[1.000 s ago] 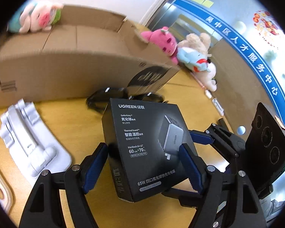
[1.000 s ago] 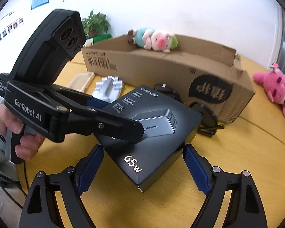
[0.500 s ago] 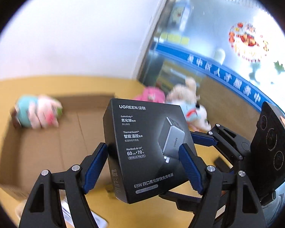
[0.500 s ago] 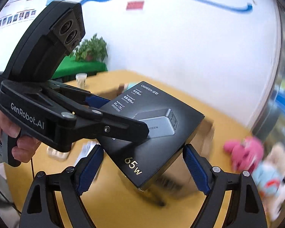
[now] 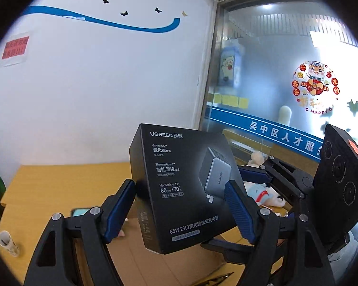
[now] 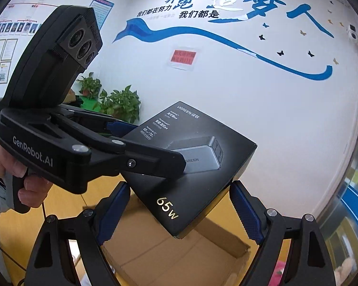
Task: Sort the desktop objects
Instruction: 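Lift the charger box with both grippers and carry it over the cardboard box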
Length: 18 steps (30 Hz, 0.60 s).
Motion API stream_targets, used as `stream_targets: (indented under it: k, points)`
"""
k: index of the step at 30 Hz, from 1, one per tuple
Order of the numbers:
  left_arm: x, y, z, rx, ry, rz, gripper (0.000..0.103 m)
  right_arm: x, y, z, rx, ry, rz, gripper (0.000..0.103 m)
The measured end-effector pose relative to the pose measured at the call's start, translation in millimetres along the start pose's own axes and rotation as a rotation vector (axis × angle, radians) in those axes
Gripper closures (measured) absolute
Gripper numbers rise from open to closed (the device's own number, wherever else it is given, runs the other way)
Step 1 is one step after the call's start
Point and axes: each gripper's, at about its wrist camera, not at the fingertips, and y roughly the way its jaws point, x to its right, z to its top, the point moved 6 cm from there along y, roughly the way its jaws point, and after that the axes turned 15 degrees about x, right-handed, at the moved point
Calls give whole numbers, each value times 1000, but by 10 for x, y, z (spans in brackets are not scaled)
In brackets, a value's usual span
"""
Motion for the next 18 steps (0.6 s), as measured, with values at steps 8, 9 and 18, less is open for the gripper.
stream_targets:
  k: [8, 9, 18]
  points:
    - [-598, 244, -141, -50, -30, 86, 26, -63, 726, -120, -12, 68, 82, 18]
    - [-672, 286, -189, -63, -37, 97, 26, -70, 817, -168, -20, 77, 90, 18]
    - [-1354, 644, -969, -236, -132, 197, 26, -226, 1679, -936, -155, 207, 204, 18]
